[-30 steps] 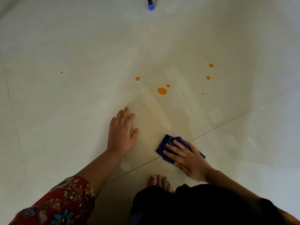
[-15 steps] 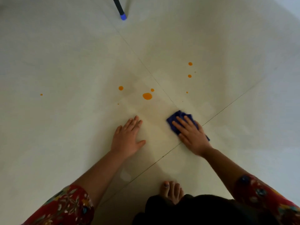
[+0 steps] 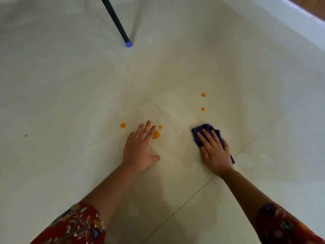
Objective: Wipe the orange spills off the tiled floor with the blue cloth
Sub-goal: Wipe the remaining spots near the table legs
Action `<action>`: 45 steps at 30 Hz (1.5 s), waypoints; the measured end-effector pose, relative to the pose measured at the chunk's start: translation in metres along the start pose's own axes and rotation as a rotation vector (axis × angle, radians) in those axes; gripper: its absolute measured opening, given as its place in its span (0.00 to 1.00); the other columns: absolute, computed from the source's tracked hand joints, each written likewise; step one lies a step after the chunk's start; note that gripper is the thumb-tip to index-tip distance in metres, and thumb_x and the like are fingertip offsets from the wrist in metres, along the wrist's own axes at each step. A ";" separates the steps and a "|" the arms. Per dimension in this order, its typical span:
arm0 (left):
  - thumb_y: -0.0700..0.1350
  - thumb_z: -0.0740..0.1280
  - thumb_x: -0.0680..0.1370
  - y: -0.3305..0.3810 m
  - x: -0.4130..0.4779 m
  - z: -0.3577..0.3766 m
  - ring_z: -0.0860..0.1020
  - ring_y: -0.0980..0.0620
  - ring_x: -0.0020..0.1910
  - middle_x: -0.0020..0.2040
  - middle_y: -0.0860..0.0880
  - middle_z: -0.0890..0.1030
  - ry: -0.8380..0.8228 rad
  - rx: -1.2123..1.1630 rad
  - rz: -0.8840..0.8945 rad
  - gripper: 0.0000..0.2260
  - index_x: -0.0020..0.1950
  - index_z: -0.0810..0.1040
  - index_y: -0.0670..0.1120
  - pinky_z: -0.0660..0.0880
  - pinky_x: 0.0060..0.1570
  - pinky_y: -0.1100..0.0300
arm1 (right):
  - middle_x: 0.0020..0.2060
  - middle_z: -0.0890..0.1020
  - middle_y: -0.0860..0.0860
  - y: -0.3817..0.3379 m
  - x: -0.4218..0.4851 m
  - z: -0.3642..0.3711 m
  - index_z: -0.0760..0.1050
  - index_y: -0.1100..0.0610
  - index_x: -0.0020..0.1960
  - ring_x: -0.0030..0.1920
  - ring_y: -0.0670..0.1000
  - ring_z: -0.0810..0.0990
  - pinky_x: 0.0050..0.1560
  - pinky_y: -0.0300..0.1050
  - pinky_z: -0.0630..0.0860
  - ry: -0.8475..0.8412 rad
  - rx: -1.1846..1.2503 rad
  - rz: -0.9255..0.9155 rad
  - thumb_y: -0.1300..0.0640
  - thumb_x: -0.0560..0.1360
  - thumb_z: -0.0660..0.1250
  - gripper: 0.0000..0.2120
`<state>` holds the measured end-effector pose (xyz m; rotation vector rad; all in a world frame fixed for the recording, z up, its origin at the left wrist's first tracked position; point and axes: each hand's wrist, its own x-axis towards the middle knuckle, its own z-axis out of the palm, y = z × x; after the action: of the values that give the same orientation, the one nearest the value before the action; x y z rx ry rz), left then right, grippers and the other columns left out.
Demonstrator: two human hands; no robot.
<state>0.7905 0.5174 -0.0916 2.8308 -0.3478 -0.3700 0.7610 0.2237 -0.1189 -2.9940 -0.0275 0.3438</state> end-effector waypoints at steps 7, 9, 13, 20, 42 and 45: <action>0.63 0.74 0.64 0.000 0.049 -0.005 0.43 0.53 0.78 0.79 0.54 0.39 -0.127 -0.028 -0.047 0.54 0.79 0.44 0.51 0.49 0.76 0.53 | 0.78 0.45 0.41 -0.038 0.037 -0.001 0.45 0.40 0.78 0.77 0.46 0.37 0.75 0.52 0.38 0.034 0.044 -0.060 0.42 0.79 0.37 0.27; 0.63 0.75 0.62 -0.002 0.053 -0.006 0.44 0.54 0.78 0.79 0.54 0.41 -0.156 -0.053 -0.066 0.55 0.79 0.45 0.51 0.50 0.75 0.54 | 0.78 0.46 0.40 -0.022 0.016 0.003 0.46 0.39 0.77 0.77 0.45 0.38 0.76 0.52 0.40 0.013 0.004 -0.188 0.42 0.80 0.38 0.25; 0.61 0.77 0.61 -0.003 0.051 -0.007 0.46 0.55 0.78 0.79 0.55 0.43 -0.142 -0.109 -0.072 0.56 0.79 0.48 0.52 0.53 0.75 0.54 | 0.78 0.54 0.44 0.018 0.044 -0.005 0.52 0.40 0.77 0.78 0.46 0.45 0.74 0.52 0.46 0.126 0.036 0.152 0.43 0.79 0.42 0.26; 0.61 0.79 0.58 -0.001 0.051 -0.009 0.48 0.56 0.78 0.79 0.56 0.46 -0.107 -0.130 -0.085 0.57 0.78 0.51 0.53 0.56 0.74 0.57 | 0.78 0.49 0.44 -0.024 0.094 -0.011 0.48 0.42 0.78 0.78 0.48 0.41 0.75 0.56 0.41 0.116 0.087 0.193 0.45 0.81 0.42 0.26; 0.63 0.78 0.57 0.005 0.051 -0.016 0.53 0.52 0.77 0.79 0.53 0.50 -0.101 -0.040 -0.083 0.56 0.78 0.53 0.51 0.54 0.74 0.53 | 0.78 0.55 0.46 0.010 0.092 -0.012 0.54 0.43 0.77 0.78 0.49 0.47 0.75 0.57 0.46 0.201 0.072 0.325 0.45 0.79 0.45 0.26; 0.62 0.78 0.57 0.004 0.052 -0.015 0.52 0.53 0.77 0.79 0.53 0.49 -0.108 -0.050 -0.088 0.56 0.78 0.53 0.52 0.52 0.75 0.53 | 0.79 0.51 0.46 0.014 0.152 -0.027 0.51 0.43 0.78 0.78 0.50 0.45 0.75 0.59 0.44 0.192 0.127 0.465 0.47 0.81 0.48 0.25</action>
<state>0.8427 0.5031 -0.0879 2.7899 -0.2316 -0.5434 0.9148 0.2118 -0.1290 -2.8616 0.6871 0.0921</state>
